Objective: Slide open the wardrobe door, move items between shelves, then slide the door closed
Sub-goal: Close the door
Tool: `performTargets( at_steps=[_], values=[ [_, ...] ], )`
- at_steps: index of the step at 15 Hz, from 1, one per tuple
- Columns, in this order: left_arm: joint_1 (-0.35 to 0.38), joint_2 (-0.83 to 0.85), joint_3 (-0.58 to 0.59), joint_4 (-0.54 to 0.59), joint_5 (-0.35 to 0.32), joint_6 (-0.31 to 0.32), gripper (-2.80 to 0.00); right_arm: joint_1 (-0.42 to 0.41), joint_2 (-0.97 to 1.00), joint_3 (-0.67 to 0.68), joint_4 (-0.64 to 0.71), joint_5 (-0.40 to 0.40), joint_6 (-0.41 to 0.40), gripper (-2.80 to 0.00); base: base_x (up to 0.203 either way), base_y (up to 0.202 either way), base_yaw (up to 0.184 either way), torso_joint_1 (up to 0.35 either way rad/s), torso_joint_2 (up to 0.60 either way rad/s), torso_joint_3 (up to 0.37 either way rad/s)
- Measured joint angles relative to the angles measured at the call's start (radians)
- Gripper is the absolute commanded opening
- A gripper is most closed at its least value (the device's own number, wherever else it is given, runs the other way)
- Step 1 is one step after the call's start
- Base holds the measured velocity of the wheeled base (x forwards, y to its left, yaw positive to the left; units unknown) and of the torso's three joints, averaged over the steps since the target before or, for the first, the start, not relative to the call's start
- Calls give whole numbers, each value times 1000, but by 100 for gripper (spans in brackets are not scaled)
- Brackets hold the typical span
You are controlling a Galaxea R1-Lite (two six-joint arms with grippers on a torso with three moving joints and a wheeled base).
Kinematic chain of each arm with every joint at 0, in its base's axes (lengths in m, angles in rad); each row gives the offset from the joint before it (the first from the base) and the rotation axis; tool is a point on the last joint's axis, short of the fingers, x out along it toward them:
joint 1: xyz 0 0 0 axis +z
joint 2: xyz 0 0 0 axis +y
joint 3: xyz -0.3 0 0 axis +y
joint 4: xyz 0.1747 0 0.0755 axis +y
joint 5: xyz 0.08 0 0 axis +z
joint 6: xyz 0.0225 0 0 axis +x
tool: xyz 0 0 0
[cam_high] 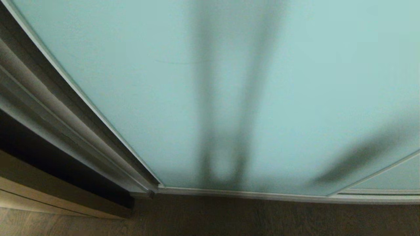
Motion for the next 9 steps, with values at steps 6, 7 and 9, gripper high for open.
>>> performTargets(
  at_steps=[6, 7, 9],
  values=[
    [-1, -127, 147, 131, -20, -1, -280, 0, 0, 0, 0, 0, 0, -280, 0, 0, 0, 0, 0, 0],
    [-1, -165, 215, 142, -19, 0, -280, 0, 0, 0, 0, 0, 0, -280, 0, 0, 0, 0, 0, 0],
    [0, -254, 359, 150, -19, 2, -280, 0, 0, 0, 0, 0, 0, -280, 0, 0, 0, 0, 0, 0]
  ],
)
